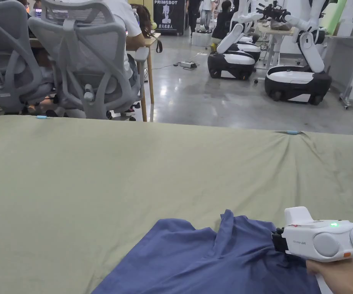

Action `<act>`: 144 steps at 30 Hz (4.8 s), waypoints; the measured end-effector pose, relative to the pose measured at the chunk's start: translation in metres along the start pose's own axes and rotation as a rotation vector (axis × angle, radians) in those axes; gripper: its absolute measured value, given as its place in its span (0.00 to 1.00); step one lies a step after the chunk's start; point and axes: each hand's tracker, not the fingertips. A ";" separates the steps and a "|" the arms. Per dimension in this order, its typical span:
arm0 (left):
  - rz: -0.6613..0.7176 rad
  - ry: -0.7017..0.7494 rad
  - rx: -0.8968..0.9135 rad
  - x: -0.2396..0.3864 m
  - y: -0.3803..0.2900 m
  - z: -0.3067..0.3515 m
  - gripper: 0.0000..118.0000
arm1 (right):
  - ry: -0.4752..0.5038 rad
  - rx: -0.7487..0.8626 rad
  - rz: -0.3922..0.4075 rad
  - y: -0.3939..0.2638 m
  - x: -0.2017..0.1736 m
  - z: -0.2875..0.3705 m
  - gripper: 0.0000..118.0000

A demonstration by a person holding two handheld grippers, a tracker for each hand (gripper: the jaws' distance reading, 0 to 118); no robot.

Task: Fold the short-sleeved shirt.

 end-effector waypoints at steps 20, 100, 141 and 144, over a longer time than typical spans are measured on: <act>-0.175 0.117 0.456 0.053 0.131 0.043 0.04 | -0.330 0.488 0.066 0.035 -0.031 0.259 0.02; -0.110 -0.012 0.239 0.059 -0.030 0.047 0.00 | -0.040 0.208 -0.073 -0.149 -0.124 0.235 0.00; -0.042 0.035 0.011 0.005 -0.042 0.018 0.00 | 0.035 0.011 -0.184 -0.227 0.014 0.189 0.06; -0.061 0.045 0.053 0.009 -0.029 0.032 0.00 | 0.033 0.048 -0.183 -0.208 0.015 0.212 0.06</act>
